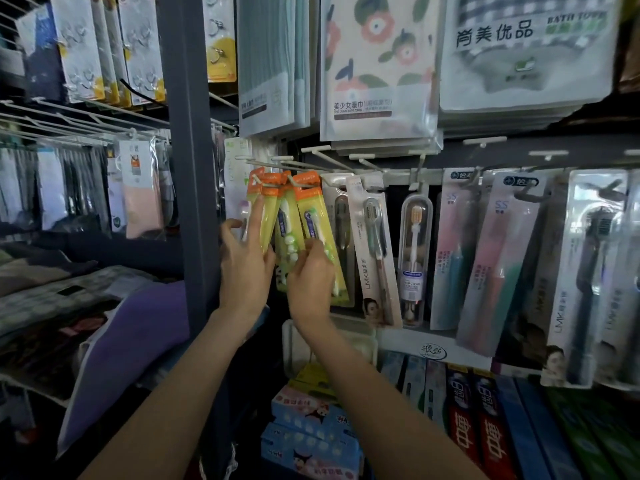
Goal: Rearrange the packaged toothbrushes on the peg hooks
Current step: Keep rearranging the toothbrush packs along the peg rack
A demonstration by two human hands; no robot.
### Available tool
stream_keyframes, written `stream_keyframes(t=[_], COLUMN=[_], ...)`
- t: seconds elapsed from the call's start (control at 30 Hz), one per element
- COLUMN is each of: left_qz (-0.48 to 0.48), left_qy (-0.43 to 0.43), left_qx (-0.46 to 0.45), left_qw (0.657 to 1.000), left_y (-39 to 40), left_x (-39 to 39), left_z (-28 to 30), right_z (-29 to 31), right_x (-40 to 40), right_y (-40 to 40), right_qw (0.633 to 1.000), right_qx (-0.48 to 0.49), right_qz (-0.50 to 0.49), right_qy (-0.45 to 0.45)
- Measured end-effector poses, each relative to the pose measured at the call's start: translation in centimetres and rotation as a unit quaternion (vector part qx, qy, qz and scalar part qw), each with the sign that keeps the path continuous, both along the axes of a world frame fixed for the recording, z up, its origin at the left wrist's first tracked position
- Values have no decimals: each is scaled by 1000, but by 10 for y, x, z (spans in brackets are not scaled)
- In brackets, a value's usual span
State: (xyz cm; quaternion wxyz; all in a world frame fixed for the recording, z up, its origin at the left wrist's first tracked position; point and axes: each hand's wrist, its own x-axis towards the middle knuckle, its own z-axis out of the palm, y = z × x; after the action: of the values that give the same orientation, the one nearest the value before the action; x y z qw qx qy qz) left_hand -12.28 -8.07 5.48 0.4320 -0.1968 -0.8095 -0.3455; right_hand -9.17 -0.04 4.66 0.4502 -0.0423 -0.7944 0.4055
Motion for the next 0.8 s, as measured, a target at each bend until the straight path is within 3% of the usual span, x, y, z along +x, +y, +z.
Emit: stream_keyframes(t=[0.13,0.3,0.5,0.8], left_qz=[4,10,16,12], left_qy=[-10,-14,5,-4], left_qx=[0,-6,-21,-20], left_qw=[1000,1000,1000,1000], left_y=[1,1,1,0], left_x=[0,0,0,0], left_z=[0,0,-1,-1], right_z=[-11,-9,5,6], right_x=[-2,3,-24,-16], right_y=[5,30,35,28], right_qw=[1000,981,988,996], right_qx=[5,112,136,-48], right_qz=[2,-86,-73,70], right_qy=[13,135,-29,-31])
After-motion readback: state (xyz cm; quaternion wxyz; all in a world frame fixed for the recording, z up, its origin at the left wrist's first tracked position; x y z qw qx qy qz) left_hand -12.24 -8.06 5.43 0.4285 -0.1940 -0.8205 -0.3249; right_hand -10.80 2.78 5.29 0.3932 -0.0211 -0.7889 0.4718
